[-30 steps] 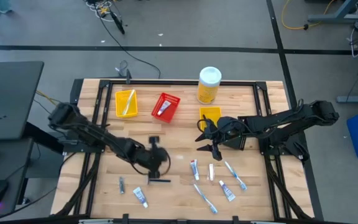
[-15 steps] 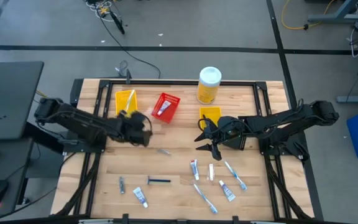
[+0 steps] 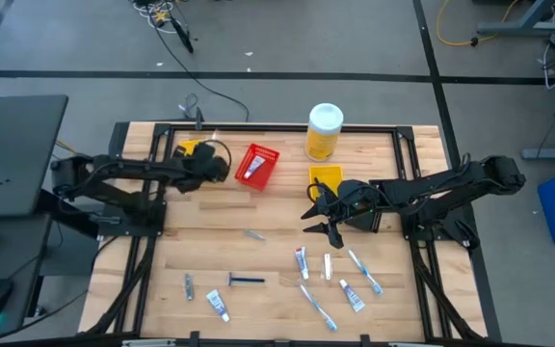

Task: Pick & Place Travel size toiletries
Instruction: Put the red toothbrush into the left yellow basket

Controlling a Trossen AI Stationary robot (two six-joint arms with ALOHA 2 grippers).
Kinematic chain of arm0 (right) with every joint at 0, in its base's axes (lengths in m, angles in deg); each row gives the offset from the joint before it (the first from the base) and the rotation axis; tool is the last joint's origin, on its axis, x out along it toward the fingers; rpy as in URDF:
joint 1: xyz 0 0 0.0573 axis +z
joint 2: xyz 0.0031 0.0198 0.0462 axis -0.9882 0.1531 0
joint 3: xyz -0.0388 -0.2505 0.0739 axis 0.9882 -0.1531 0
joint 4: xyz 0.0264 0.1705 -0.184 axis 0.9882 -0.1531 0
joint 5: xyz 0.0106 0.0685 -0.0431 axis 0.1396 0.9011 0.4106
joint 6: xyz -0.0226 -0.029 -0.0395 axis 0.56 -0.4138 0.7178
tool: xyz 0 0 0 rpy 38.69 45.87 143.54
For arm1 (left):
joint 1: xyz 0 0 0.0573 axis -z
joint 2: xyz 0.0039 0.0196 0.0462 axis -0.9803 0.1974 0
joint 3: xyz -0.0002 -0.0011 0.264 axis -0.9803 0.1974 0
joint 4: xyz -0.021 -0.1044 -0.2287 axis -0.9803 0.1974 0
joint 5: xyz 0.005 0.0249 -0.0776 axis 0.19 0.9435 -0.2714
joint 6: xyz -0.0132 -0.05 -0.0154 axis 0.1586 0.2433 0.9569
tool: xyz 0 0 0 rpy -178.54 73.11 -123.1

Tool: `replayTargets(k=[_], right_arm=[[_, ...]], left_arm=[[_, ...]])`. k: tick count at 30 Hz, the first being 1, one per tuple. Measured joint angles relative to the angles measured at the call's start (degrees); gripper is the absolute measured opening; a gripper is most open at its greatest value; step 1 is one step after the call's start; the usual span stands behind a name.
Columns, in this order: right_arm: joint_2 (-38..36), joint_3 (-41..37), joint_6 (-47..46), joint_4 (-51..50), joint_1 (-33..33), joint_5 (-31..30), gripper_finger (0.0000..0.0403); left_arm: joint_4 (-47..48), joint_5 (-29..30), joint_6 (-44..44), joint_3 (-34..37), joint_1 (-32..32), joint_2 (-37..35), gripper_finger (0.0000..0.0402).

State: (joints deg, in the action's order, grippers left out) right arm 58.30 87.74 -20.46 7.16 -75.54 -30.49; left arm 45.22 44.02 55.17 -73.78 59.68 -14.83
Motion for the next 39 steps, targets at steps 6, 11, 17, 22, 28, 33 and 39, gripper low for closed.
replayTargets(k=[6,11,17,22,28,33,39], right_arm=[[0.00,0.00,0.22,0.01,0.00,0.01,0.0192],[0.00,0.00,0.22,0.01,0.00,0.01,0.0187],[0.00,0.00,1.27,0.01,0.00,-0.01,0.0187],[0.00,0.00,1.27,0.03,0.00,-0.01,0.0192],[0.00,0.00,1.27,0.06,0.00,0.01,0.0194],[0.00,0.00,1.27,0.06,0.00,0.01,0.0188],[0.00,0.00,1.27,0.06,0.00,0.01,0.0185]], left_arm=[[-17.74,-10.43,-12.47,6.13,-8.86,0.00,0.0032],[-20.50,-10.85,-12.09,10.36,-11.76,-2.99,0.0033],[-20.81,-11.11,-10.71,13.83,-12.10,-7.37,0.0033],[-19.94,-15.12,-11.35,14.48,-12.65,-7.89,0.0056],[-20.47,-15.03,-12.08,14.48,-12.61,-7.89,0.0089],[-20.47,-16.17,-10.95,14.48,-12.57,-7.89,0.0118],[-19.59,-18.21,-10.43,13.09,-12.33,-8.34,0.0138]])
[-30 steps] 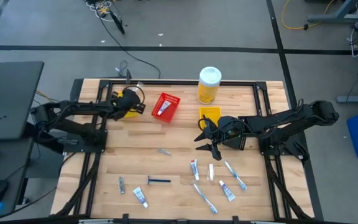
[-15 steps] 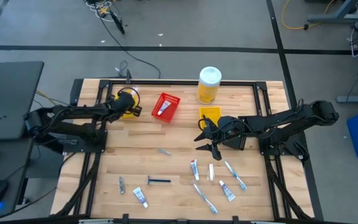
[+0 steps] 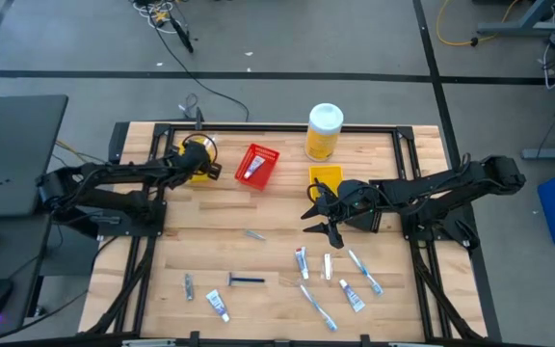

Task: Pick & Place Travel size toiletries
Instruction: Put the red toothbrush into the left yellow basket, then put the white toothpaste into the red basket

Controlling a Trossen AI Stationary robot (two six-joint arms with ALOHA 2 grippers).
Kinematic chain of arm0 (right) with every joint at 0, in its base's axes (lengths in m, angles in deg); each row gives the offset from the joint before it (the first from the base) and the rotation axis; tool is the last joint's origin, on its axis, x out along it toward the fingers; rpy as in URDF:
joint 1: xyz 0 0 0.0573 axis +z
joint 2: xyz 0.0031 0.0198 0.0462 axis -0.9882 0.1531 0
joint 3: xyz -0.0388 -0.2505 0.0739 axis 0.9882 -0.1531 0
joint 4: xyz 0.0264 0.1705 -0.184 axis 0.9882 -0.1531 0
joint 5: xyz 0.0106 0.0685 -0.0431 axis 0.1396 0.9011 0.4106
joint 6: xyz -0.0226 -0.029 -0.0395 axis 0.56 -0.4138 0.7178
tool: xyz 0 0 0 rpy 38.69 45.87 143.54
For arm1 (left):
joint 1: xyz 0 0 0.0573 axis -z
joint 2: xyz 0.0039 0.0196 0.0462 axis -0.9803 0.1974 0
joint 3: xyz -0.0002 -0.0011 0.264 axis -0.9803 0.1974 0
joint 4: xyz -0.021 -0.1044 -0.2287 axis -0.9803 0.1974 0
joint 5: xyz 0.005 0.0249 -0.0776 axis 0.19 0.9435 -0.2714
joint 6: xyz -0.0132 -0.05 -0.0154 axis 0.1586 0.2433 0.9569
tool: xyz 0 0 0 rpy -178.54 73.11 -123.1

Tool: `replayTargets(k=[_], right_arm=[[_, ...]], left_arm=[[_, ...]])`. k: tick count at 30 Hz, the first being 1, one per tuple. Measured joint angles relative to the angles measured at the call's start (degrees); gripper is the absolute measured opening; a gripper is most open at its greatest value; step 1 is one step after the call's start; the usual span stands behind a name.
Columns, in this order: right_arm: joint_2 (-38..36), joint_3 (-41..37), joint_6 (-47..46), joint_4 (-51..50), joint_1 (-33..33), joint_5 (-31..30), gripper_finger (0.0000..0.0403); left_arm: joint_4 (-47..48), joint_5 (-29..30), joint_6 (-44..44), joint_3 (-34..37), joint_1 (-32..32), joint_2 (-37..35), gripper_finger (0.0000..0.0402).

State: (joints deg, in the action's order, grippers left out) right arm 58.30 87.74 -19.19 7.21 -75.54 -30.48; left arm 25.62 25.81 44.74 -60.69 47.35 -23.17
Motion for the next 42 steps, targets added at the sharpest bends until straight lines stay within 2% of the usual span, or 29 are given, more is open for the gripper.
replayTargets(k=[5,12,19,27,36,42], right_arm=[[0.00,0.00,0.00,0.00,0.00,0.00,0.0187],[0.00,0.00,0.00,0.00,0.00,0.00,0.0184],[0.00,0.00,0.00,-0.02,0.00,0.00,0.0187],[0.00,0.00,0.00,-0.02,0.00,0.00,0.0194],[0.00,0.00,0.00,-0.02,0.00,0.00,0.0189],[0.00,0.00,0.00,-0.02,0.00,0.00,0.0186]], left_arm=[[0.06,-0.43,-0.46,-3.20,4.91,-4.70,0.0135],[-0.20,9.71,0.46,-5.08,16.44,-12.63,0.0120],[0.30,10.85,2.76,-5.06,23.31,-13.02,0.0111],[0.43,10.89,3.93,-5.06,26.39,-13.02,0.0111],[0.43,13.73,3.74,-5.06,26.49,-13.02,0.0111],[0.43,13.03,3.30,-5.06,26.48,-13.02,0.0111]])
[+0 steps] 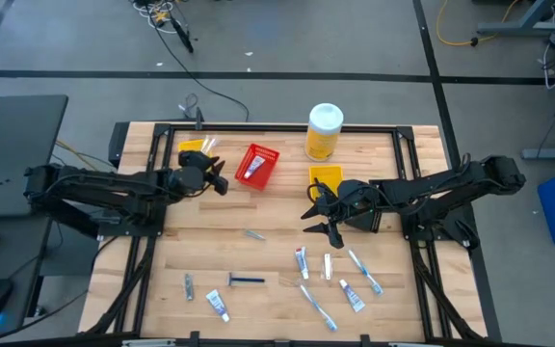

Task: Pick & Place Travel size toiletries
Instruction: Put the white toothpaste into the red basket

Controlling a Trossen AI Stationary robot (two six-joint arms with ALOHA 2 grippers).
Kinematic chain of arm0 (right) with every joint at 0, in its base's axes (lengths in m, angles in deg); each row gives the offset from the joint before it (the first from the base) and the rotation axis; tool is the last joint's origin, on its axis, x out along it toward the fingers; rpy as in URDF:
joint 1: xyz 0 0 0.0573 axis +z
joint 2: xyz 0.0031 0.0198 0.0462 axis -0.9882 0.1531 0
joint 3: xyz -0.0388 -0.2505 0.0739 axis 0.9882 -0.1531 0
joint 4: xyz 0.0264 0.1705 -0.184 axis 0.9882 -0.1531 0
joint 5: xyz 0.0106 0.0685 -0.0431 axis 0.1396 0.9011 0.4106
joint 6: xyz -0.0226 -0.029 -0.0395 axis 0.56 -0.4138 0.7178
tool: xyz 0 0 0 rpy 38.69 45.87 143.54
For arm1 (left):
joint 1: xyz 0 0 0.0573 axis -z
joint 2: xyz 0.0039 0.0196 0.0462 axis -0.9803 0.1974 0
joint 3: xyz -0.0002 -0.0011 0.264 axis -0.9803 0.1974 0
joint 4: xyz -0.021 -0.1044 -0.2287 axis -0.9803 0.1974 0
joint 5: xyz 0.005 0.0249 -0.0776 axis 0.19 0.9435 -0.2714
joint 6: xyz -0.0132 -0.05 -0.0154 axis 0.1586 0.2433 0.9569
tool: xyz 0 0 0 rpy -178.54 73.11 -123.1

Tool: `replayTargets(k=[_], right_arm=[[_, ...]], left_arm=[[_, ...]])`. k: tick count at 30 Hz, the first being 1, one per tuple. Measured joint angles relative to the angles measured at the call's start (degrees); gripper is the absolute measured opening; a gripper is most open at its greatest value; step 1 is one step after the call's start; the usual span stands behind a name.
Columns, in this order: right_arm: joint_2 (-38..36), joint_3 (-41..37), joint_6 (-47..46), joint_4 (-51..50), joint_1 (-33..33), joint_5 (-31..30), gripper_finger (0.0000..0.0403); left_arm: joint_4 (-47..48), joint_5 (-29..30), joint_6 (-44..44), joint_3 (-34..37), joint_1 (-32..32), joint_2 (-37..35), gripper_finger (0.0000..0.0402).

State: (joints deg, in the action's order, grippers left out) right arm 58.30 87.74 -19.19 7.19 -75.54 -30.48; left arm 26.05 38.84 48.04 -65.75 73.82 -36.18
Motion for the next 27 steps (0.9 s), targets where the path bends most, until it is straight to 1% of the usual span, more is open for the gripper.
replayTargets(k=[5,8,11,13,15,18,21,25,27], right_arm=[[0.00,0.00,-0.01,0.00,0.01,0.00,0.0192],[0.00,0.00,0.00,0.00,0.00,0.00,0.0195],[0.00,0.00,0.00,0.00,0.00,0.00,0.0197],[0.00,0.00,0.00,0.00,0.00,0.00,0.0196],[0.00,0.00,0.00,0.00,0.02,0.00,0.0194],[0.00,0.00,0.00,0.00,0.00,0.00,0.0190],[0.00,0.00,0.00,0.00,0.00,0.00,0.0188],[0.00,0.00,0.00,0.64,0.01,0.00,0.0186],[0.00,0.02,0.00,1.30,0.02,0.02,0.0187]], left_arm=[[0.00,-0.33,0.00,0.00,0.02,0.00,0.0111],[-0.02,-2.88,-0.99,0.00,0.02,0.00,0.0111],[-0.02,-8.40,-3.06,0.00,0.82,0.00,0.0111],[-0.04,-13.95,-3.82,0.00,1.95,0.00,0.0111],[-0.17,-19.20,-3.27,0.00,3.70,0.00,0.0111],[-1.07,-23.82,-1.09,0.00,7.66,0.00,0.0111],[-2.86,-23.79,0.09,0.00,13.12,0.00,0.0111],[-5.68,-20.77,-0.21,0.00,20.63,0.01,0.0111],[-6.28,-18.03,-0.10,0.00,24.13,0.04,0.0111]])
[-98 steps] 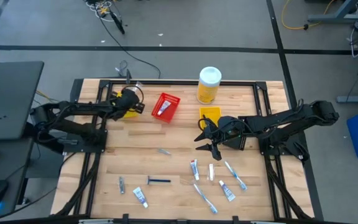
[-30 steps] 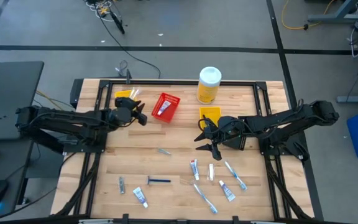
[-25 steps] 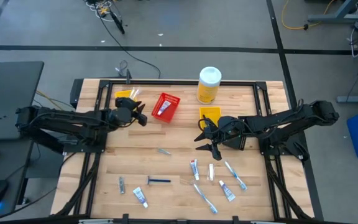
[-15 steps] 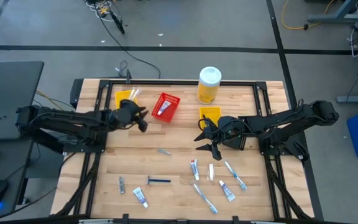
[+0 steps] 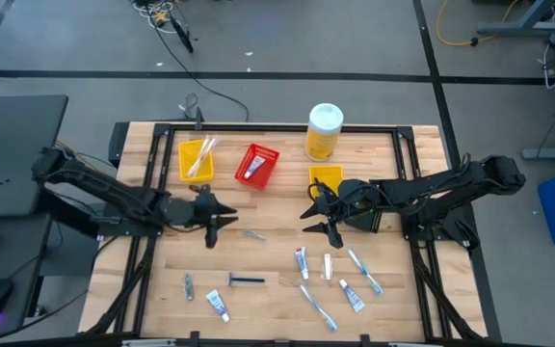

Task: Pick & Place Travel size toiletries
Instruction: Put the white toothpaste into the red basket

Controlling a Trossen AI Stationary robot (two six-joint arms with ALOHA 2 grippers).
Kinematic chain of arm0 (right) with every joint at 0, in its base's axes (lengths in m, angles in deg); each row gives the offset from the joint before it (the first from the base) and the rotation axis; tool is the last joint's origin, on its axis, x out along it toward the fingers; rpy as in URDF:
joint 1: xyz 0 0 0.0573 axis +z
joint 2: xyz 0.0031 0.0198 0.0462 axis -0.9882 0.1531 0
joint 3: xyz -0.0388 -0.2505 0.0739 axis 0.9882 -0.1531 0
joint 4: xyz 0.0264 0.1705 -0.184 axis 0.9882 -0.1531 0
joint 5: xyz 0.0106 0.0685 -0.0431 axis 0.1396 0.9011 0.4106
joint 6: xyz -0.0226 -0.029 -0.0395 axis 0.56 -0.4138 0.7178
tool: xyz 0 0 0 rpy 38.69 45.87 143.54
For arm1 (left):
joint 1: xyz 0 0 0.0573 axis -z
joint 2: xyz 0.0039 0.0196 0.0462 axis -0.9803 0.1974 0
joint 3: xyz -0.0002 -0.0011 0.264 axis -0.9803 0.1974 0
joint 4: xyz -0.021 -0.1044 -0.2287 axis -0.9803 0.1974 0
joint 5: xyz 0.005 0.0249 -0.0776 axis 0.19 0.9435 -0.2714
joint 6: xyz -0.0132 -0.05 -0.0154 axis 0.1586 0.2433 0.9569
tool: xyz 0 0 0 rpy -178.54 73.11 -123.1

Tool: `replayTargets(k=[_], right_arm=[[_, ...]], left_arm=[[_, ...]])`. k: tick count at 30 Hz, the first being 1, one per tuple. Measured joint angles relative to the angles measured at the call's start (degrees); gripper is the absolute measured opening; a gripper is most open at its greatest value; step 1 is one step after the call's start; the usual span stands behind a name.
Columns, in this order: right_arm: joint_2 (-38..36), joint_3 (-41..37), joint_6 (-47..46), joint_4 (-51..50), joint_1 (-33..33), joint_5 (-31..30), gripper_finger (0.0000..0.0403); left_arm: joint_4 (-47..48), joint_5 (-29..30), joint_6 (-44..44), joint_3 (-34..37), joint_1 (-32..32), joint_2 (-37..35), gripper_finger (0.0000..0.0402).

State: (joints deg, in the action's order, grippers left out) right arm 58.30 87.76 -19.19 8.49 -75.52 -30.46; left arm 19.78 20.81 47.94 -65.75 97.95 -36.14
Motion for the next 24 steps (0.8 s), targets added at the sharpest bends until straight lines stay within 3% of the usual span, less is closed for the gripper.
replayTargets(k=[5,12,19,24], right_arm=[[0.00,0.00,-0.01,1.11,-0.01,-0.02,0.0193],[0.00,0.00,-4.39,5.00,0.05,0.06,0.0196],[0.00,0.00,-7.12,6.42,0.05,0.09,0.0188],[0.00,0.00,-7.13,8.01,0.05,0.05,0.0185]], left_arm=[[-1.34,4.87,0.27,0.02,5.97,2.49,0.0111],[-10.00,-1.38,-0.94,0.02,9.31,12.23,0.0111],[-14.66,-1.15,-6.30,-0.76,10.33,17.85,0.0111],[-14.36,-0.23,-4.00,-1.05,10.33,18.84,0.0111]])
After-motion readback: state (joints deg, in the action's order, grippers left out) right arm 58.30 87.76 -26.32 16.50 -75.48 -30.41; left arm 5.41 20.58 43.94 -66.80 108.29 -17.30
